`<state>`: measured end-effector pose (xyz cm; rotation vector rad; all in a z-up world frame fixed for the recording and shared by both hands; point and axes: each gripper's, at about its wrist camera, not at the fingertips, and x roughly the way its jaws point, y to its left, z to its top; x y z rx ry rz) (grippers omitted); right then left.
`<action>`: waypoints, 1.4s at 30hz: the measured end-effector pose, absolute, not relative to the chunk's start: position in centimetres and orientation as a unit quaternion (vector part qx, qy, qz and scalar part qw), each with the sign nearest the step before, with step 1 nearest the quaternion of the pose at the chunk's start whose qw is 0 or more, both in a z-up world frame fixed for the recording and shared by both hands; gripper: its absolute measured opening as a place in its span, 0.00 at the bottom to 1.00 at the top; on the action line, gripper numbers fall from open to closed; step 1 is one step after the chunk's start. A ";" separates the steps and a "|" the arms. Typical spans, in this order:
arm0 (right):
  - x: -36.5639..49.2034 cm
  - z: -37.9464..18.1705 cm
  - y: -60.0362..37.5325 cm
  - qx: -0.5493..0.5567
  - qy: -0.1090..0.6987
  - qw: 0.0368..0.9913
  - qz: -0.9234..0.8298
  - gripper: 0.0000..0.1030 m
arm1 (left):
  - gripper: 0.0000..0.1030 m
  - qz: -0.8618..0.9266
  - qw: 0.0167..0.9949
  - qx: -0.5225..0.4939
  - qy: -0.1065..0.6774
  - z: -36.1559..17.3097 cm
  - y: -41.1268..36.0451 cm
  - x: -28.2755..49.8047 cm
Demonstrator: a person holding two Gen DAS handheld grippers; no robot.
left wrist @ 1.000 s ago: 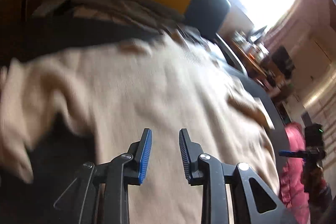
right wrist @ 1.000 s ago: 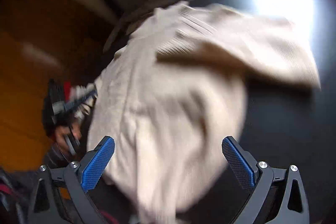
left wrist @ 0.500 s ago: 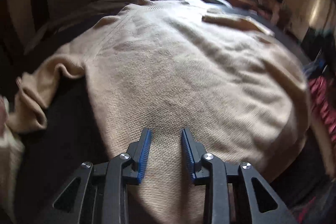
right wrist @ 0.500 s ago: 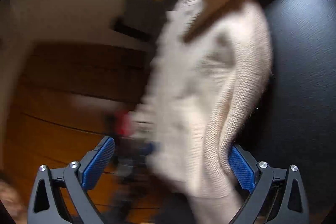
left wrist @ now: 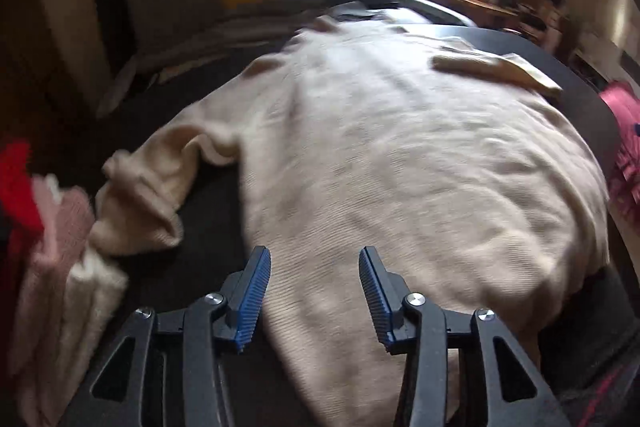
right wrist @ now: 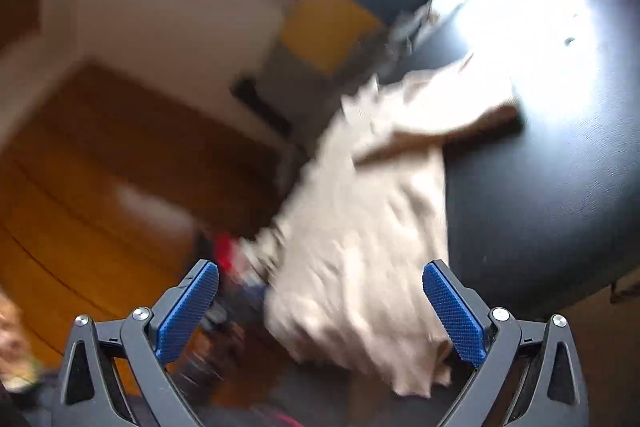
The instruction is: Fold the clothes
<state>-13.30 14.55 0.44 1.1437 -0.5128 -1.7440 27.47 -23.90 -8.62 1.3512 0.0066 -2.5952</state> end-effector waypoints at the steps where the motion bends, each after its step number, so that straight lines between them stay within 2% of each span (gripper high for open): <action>1: -12.9 0.2 12.5 0.480 -0.170 0.472 -0.720 1.00 | 0.45 -0.881 0.096 0.464 -0.006 -8.8 -23.2 26.9; 8: -10.7 -4.0 1.0 0.478 0.138 0.410 -0.764 1.00 | 0.45 -0.859 0.067 0.506 -0.023 -11.3 -22.9 26.6; 11: -10.6 -7.2 0.5 0.477 0.258 0.354 -0.762 1.00 | 0.49 -0.859 0.059 0.509 -0.012 -11.7 -23.9 28.6; 12: -10.7 -7.8 1.2 0.477 0.274 0.343 -0.761 1.00 | 0.50 -0.860 0.061 0.506 -0.010 -11.9 -24.3 29.5; 15: -11.9 -8.1 4.8 0.490 0.239 0.343 -0.765 1.00 | 0.52 -0.864 0.065 0.499 0.005 -12.3 -25.2 31.8; 18: -12.8 -8.4 7.9 0.499 0.211 0.328 -0.774 1.00 | 0.60 -0.862 0.081 0.500 0.003 -12.6 -25.7 33.4; 19: -12.7 -8.4 8.0 0.493 0.213 0.330 -0.777 1.00 | 0.61 -0.862 0.087 0.500 0.023 -12.6 -26.2 33.5; 22: -12.8 -8.1 8.2 0.490 0.213 0.329 -0.779 1.00 | 0.54 -0.864 0.102 0.483 0.097 -11.4 -27.2 32.8; 25: -13.1 -7.5 8.3 0.486 0.209 0.328 -0.783 1.00 | 0.55 -0.890 0.091 0.423 0.143 -9.2 -26.6 30.8; 29: -13.7 -4.0 8.1 0.425 0.187 0.340 -0.818 1.00 | 0.56 -0.910 0.072 0.381 0.148 -7.9 -25.1 25.5; 32: -15.1 -1.7 5.8 0.369 0.212 0.316 -0.848 1.00 | 0.56 -0.908 0.065 0.383 0.156 -8.9 -24.4 21.3; 36: -17.9 -0.8 1.4 0.296 0.285 0.268 -0.871 1.00 | 0.56 -0.900 0.066 0.403 0.155 -11.0 -22.9 18.2; 42: -24.2 -2.7 -2.9 0.344 0.340 0.275 -0.831 1.00 | 0.58 -0.910 0.059 0.381 0.153 -13.0 -22.4 18.7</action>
